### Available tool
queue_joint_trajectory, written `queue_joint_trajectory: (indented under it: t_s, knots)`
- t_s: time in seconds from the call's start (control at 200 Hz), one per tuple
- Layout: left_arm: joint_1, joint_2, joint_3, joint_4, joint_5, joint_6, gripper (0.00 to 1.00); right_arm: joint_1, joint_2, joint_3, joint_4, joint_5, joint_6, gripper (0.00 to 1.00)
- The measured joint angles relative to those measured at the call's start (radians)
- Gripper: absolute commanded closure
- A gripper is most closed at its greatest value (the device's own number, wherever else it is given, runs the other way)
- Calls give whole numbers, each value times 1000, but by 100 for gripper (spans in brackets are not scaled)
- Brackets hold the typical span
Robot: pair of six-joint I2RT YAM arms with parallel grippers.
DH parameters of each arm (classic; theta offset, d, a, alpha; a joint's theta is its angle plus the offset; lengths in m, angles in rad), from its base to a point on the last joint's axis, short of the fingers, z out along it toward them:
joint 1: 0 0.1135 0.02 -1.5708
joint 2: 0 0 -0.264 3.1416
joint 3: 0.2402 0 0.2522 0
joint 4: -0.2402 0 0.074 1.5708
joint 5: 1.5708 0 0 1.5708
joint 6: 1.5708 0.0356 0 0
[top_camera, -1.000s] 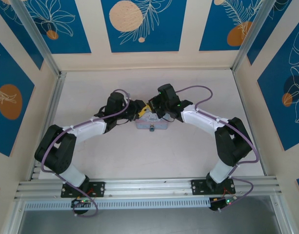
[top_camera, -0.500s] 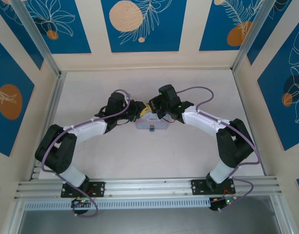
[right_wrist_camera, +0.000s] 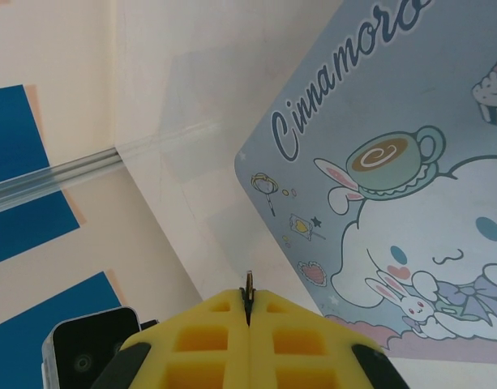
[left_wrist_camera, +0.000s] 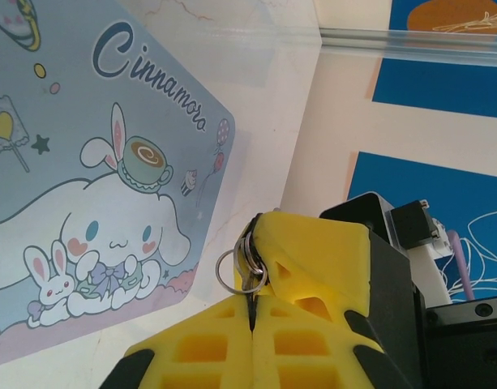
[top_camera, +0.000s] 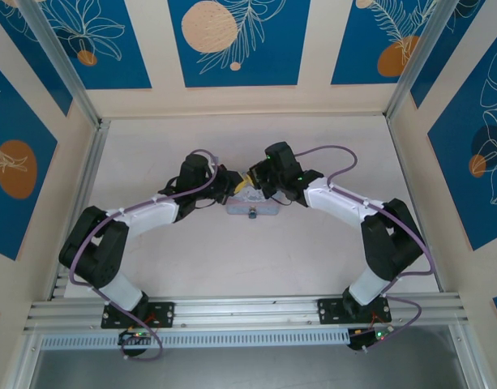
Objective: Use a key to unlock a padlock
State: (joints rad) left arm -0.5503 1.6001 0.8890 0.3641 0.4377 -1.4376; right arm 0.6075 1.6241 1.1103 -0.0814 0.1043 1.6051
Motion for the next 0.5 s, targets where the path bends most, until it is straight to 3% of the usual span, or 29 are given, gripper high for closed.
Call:
queue_joint_trajectory:
  t_s: [0.07, 0.195, 0.265, 0.5]
  knots:
    - [0, 2, 0, 3, 3, 1, 100, -1, -4, -3, 0, 1, 0, 96]
    - [-3, 4, 0, 10, 5, 17, 100, -6, -18, -14, -2, -3, 2, 62]
    - [-4, 5, 0, 10, -2, 35, 100, -6, -32, -19, 0, -8, 7, 49]
    - [-4, 3, 0, -6, -12, 128, 100, -27, -101, -60, -5, -11, -5, 40]
